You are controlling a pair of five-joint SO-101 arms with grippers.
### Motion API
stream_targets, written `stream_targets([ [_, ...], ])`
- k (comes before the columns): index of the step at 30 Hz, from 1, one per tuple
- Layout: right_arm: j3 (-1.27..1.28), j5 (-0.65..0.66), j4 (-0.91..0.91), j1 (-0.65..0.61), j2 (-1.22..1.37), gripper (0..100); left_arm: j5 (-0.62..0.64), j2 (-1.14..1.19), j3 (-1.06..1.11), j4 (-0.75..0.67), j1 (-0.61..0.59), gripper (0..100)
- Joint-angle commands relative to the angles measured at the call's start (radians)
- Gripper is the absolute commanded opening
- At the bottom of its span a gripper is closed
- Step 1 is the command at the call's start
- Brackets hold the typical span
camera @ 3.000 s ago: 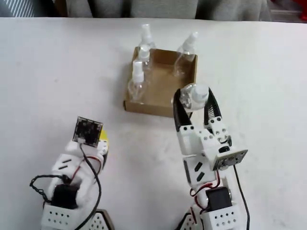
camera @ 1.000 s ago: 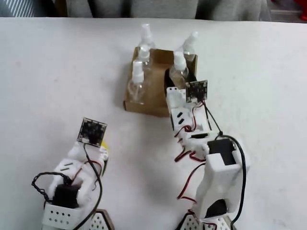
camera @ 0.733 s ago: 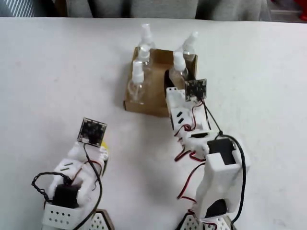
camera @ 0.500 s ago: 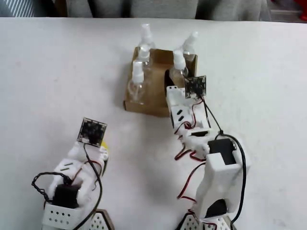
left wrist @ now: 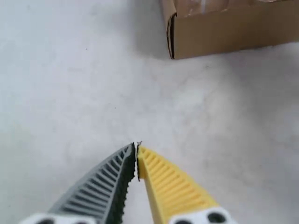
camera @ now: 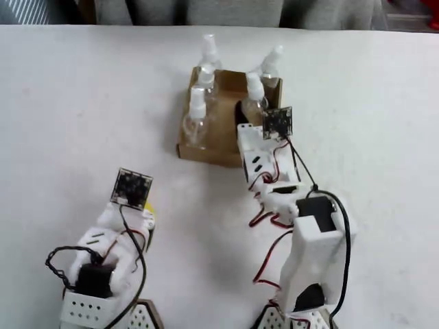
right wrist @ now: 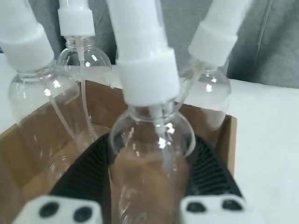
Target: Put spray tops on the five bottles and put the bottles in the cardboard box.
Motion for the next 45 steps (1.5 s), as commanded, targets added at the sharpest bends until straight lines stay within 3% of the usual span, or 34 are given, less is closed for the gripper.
stream_targets([
  [1, -0.029, 0.094, 0.002, -0.028, 0.024, 1.9, -0.008, -0.01, -0.002, 0.002, -0.005, 2],
  [8, -0.029, 0.092, 0.001, -0.035, 0.027, 2.5, -0.008, -0.01, -0.002, 0.002, -0.005, 2],
  [16, -0.025, 0.091, 0.001, -0.038, 0.027, 19.5, -0.008, -0.01, -0.002, 0.002, -0.005, 2],
  [25, -0.011, 0.049, 0.002, -0.039, -0.031, 20.7, -0.008, -0.01, -0.002, 0.0, -0.005, 2],
  [31, 0.038, -0.029, 0.05, -0.044, -0.114, 34.3, -0.008, -0.01, -0.002, 0.0, -0.005, 2],
  [42, 0.029, -0.086, 0.073, -0.05, -0.134, 34.9, -0.009, -0.01, -0.002, -0.003, -0.005, 2],
  [45, 0.023, -0.092, 0.079, -0.05, -0.166, 34.9, -0.066, -0.01, -0.002, -0.002, -0.005, 2],
])
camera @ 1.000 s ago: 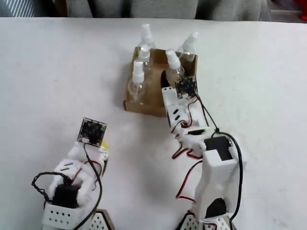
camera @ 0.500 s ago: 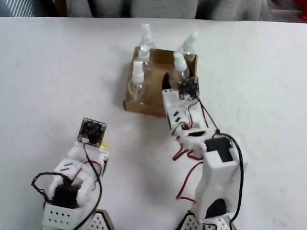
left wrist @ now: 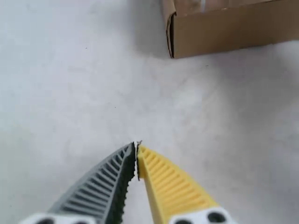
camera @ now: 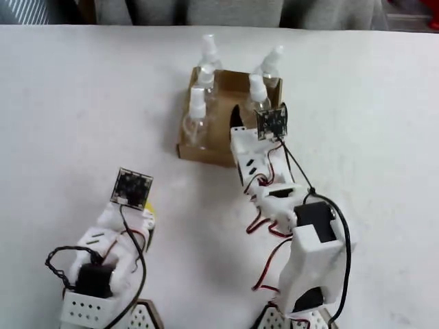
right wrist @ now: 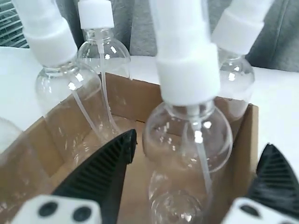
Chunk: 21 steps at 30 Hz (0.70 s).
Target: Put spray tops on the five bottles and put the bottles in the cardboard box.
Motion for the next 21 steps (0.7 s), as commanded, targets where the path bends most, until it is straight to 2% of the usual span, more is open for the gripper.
stream_targets([
  [1, -0.021, -0.018, 0.007, -0.002, -0.101, 34.9, -0.08, -0.01, -0.002, -0.002, -0.005, 2],
  [11, 0.023, -0.02, 0.008, -0.004, -0.209, 34.8, -0.104, -0.01, -0.002, -0.005, -0.005, 2],
  [18, 0.16, -0.02, 0.013, -0.004, -0.435, 34.8, -0.106, -0.01, -0.002, -0.029, -0.005, 2],
  [21, 0.218, -0.02, 0.082, -0.004, -0.561, 34.8, -0.106, -0.01, -0.002, -0.032, -0.005, 2],
])
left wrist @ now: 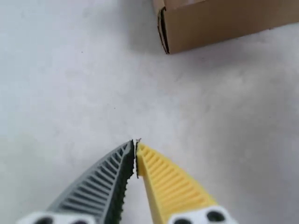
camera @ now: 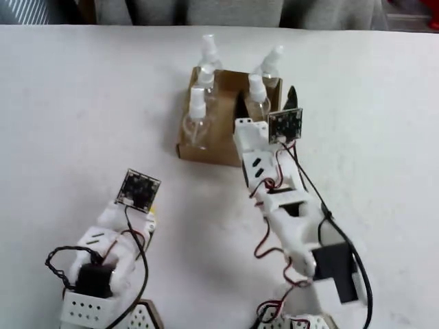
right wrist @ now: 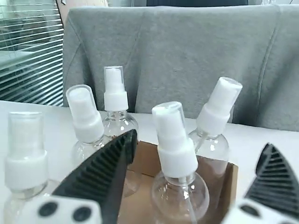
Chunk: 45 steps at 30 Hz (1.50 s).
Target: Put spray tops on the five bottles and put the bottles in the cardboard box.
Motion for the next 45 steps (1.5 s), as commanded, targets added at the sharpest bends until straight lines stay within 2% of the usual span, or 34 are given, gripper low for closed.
stream_targets([
  [1, 0.055, -0.011, 0.107, -0.002, -0.226, 34.8, -0.006, -0.01, -0.002, -0.032, -0.005, 2],
  [9, 0.219, -0.011, 0.438, -0.001, -0.664, 34.8, -0.006, -0.01, -0.002, -0.032, -0.005, 2],
  [13, 0.334, -0.011, 0.647, 0.044, -0.946, 33.5, -0.006, -0.01, -0.002, -0.032, -0.005, 2],
  [21, 0.46, -0.003, 1.003, 0.185, -1.431, 10.7, -0.006, -0.01, -0.002, -0.032, -0.005, 2],
  [25, 0.508, -0.003, 1.173, 0.226, -1.613, 5.7, -0.006, -0.01, -0.002, -0.031, -0.005, 2],
  [28, 0.516, -0.003, 1.368, 0.24, -1.739, 2.8, -0.006, -0.01, -0.002, -0.031, -0.005, 2],
  [35, 0.516, -0.006, 1.672, 0.26, -1.738, 1.7, -0.006, -0.01, -0.002, 0.012, -0.007, 2],
  [45, 0.517, -0.003, 1.929, 0.257, -1.741, 1.7, -0.006, -0.01, -0.002, 0.097, -0.007, 2],
])
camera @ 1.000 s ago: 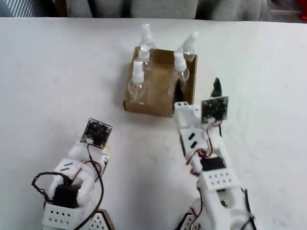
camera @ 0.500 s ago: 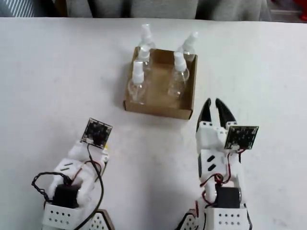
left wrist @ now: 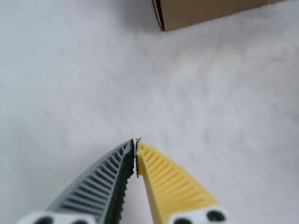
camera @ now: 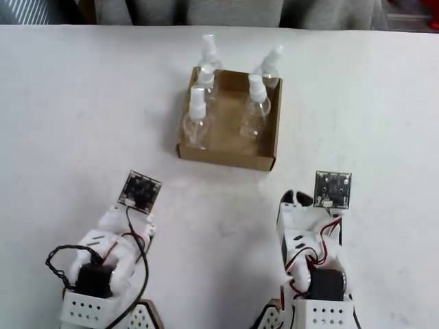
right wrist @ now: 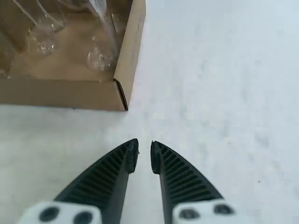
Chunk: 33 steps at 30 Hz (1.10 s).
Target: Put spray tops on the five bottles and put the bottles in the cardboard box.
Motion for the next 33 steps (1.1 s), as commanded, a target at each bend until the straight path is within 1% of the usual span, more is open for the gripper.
stream_targets([
  [1, -0.009, -0.003, 0.09, 0.005, -0.007, 1.7, -0.005, -0.01, -0.002, 0.031, -0.007, 2],
  [6, -0.005, -0.002, 0.168, 0.005, -0.007, 1.7, -0.002, -0.012, -0.002, 0.043, -0.007, 2],
  [8, 0.035, -0.002, 0.17, 0.004, -0.007, 1.8, -0.002, -0.012, -0.002, 0.051, -0.007, 2],
  [10, 0.104, -0.006, 0.168, 0.005, -0.008, 2.1, -0.002, -0.012, -0.002, 0.089, -0.007, 2],
  [14, 0.106, -0.003, 0.182, 0.012, -0.007, 2.1, -0.002, -0.015, -0.002, 0.173, -0.005, 2],
  [18, 0.106, -0.003, 0.188, 0.012, -0.007, 1.8, 0.0, -0.015, -0.002, 0.172, -0.005, 2],
  [22, 0.106, -0.005, 0.28, 0.01, -0.007, 1.9, 0.0, -0.015, -0.002, 0.172, -0.005, 2],
  [33, 0.106, -0.003, 0.274, 0.012, -0.008, 1.8, 0.0, -0.015, -0.002, 0.172, -0.005, 2],
])
